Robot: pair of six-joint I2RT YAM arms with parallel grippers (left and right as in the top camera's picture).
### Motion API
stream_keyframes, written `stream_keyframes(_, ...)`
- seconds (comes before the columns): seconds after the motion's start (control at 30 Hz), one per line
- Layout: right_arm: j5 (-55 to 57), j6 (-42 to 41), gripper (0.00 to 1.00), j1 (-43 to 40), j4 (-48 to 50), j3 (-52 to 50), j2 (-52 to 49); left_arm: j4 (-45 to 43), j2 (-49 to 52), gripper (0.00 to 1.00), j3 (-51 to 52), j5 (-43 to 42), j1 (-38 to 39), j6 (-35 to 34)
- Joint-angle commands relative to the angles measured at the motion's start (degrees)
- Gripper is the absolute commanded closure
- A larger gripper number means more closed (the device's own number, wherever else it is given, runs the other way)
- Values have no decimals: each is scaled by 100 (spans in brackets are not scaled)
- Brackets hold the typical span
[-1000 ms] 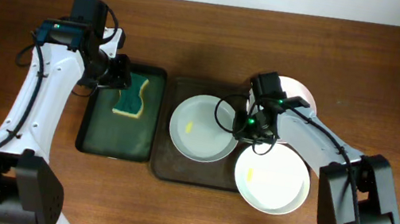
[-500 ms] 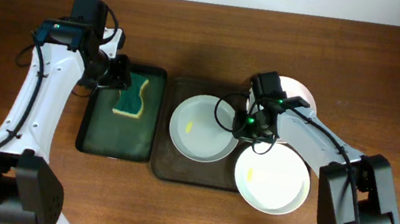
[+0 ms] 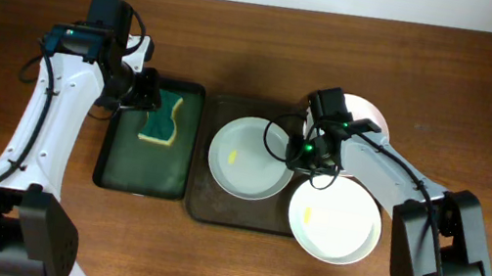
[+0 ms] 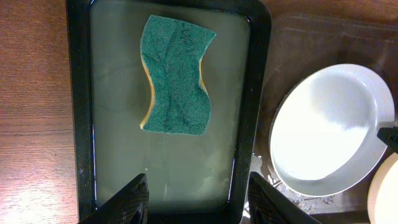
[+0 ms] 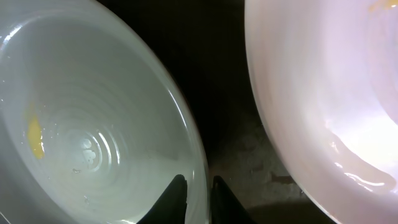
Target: Clean dirty plates on tray and stack at the side
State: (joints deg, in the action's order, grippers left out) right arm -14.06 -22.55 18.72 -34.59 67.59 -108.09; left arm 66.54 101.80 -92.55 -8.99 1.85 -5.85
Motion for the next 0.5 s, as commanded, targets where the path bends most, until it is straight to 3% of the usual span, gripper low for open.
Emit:
stream_keyframes(0.0,-31,-44,84,-42,13,-22,-74,11,46,51,37,-17,-15,9)
stream_keyframes(0.33,-72,-44,84,-44,76,-26,-140,11,46,51,37,-17,-15,9)
stream_keyframes(0.47,-55,-44,94,-48,35,-26,-142,11,46,51,37,-17,-15,7)
